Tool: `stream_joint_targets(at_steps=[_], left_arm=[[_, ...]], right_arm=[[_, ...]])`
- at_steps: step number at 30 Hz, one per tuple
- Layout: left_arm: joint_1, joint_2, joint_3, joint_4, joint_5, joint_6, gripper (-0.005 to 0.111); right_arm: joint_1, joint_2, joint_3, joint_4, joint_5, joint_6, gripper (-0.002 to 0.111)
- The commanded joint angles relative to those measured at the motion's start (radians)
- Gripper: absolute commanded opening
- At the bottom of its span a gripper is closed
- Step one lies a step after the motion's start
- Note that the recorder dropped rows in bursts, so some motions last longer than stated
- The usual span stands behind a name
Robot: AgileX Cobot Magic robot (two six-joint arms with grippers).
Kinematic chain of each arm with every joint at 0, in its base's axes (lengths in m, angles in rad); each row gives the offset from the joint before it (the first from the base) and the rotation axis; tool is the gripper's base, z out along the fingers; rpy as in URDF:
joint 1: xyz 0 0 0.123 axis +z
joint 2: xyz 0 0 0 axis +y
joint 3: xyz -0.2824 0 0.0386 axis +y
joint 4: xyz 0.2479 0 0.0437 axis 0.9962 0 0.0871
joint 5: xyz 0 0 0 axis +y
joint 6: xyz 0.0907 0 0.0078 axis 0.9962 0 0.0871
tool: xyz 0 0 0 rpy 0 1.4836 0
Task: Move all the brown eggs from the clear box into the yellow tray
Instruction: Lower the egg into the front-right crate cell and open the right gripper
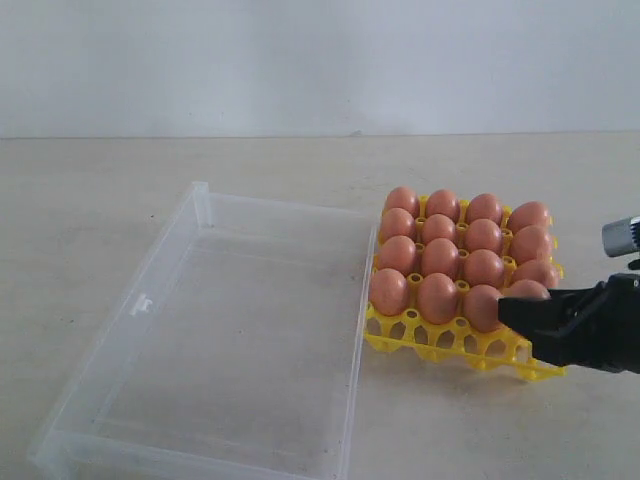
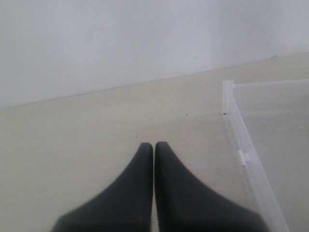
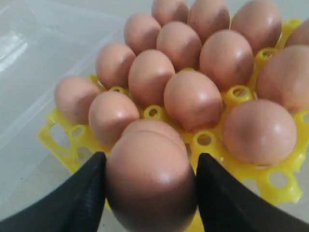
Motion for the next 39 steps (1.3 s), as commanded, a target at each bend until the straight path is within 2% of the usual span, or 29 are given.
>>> stream_joint_targets(at_steps=[1,20,22,26,28,30,37,39], left_arm=[[-0.002,-0.001,0.003,-0.004,-0.004,-0.007,0.001],[-0.002,-0.001,0.003,-0.004,-0.007,-0.007,0.001],[-0.002,-0.001,0.003,-0.004,-0.007,-0.007,0.001],[-0.002,-0.001,0.003,-0.004,-0.007,-0.007,0.001],[-0.002,-0.001,0.003,-0.004,-0.007,-0.007,0.001],[-0.002,-0.001,0.003,-0.004,-0.007,-0.007,0.001],[-0.002,-0.001,0.003,-0.004,-0.007,-0.007,0.001],[-0.002,-0.001,0.003,-0.004,-0.007,-0.007,0.001]], right_arm=[[-0.006,0.073,-0.003,0.023,-0.002,-0.067,0.000],[-0.002,0.070,-0.003,0.176,0.002,-0.205,0.000],[-0.002,0.072,-0.003,0.166,-0.018,-0.205,0.008],[-0.002,0.072,-0.003,0.183,-0.036,-0.209,0.048],[-0.002,0.072,-0.003,0.206,-0.036,-0.210,0.058],[-0.002,0.072,-0.003,0.217,-0.036,-0.210,0.063],[-0.002,0.072,-0.003,0.217,-0.036,-0.203,0.063],[-0.002,0.068,-0.003,0.196,-0.036,-0.122,0.063]])
